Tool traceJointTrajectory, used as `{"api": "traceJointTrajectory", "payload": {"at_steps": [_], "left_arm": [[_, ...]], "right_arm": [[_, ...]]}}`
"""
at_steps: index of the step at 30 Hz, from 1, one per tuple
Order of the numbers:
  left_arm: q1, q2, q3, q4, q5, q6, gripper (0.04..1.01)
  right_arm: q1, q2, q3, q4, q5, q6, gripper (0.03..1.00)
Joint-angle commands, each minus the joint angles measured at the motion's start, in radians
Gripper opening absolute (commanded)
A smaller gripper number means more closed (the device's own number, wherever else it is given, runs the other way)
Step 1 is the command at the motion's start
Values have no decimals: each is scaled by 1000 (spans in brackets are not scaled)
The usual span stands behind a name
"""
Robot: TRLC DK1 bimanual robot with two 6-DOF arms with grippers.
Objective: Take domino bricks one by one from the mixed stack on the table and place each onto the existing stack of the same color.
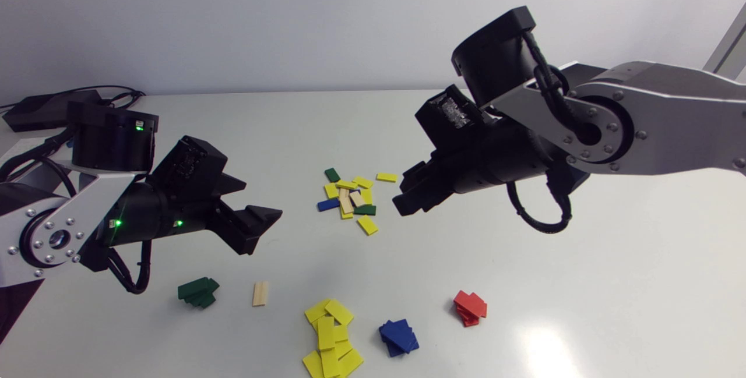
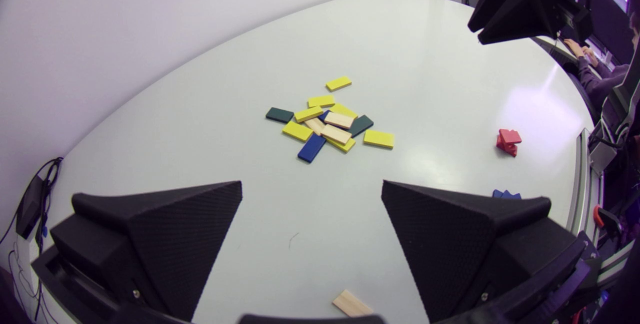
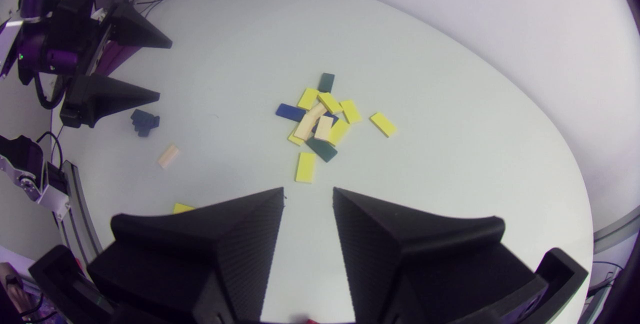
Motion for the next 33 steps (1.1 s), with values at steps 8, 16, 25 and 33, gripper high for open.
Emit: {"api": "traceJointTrajectory", "payload": {"at_steps": [8,16,25,33], "left_arm": [[-2,-53,-21,-3,12,5,995],[-18,-36,-10,-1,12,11,995],[-30,-30,-11,3,12,12,995],[-36,-36,-13,2,12,11,995]], "right_arm": [[-9,21,12,16,0,31,979],[-23,50,25,37,0,30,979],[-60,116,63,47,-15,16,979],[-123,219,135,59,-77,-21,979]]}}
